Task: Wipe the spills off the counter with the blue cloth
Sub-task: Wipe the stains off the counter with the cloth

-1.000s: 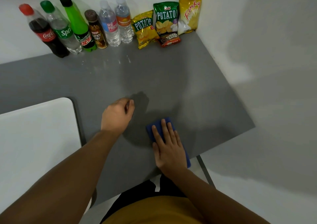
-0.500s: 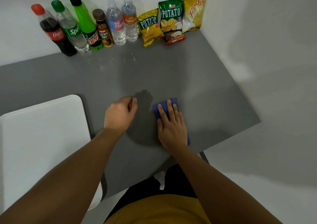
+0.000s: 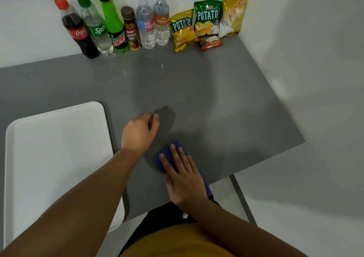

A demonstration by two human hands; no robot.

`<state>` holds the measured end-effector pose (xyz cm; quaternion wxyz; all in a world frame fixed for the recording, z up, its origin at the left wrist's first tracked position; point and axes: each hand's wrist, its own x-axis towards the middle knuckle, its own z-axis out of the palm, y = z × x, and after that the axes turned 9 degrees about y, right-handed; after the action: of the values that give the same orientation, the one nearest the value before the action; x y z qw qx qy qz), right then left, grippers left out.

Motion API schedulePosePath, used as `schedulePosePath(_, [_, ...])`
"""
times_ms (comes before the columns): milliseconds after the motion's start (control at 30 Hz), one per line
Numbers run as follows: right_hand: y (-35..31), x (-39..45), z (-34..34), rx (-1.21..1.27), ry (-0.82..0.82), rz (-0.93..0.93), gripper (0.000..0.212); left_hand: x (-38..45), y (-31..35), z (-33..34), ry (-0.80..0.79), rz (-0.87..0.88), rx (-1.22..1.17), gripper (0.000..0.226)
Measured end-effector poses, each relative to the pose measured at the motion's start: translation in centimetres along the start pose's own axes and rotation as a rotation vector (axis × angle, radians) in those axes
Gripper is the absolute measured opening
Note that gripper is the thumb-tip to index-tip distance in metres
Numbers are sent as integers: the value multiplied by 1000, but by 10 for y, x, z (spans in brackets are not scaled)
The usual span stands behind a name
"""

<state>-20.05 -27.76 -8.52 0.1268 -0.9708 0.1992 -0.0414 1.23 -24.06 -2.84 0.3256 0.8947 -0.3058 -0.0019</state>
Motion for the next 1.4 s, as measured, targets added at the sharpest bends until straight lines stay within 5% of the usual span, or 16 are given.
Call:
schedulePosePath(200, [-19, 38, 6, 51, 17, -4, 57, -1, -9, -5, 0, -10, 23, 39])
schedulePosePath(733, [40, 80, -20, 77, 126, 610, 59, -13, -4, -4, -21, -39, 12, 37])
schedulePosePath(1167, [105, 112, -89, -189, -90, 290, 51, -33, 23, 5, -64, -28, -4, 32])
schedulePosePath(1400, [120, 117, -107, -109, -237, 350, 55, -53, 40, 16, -59, -28, -55, 27])
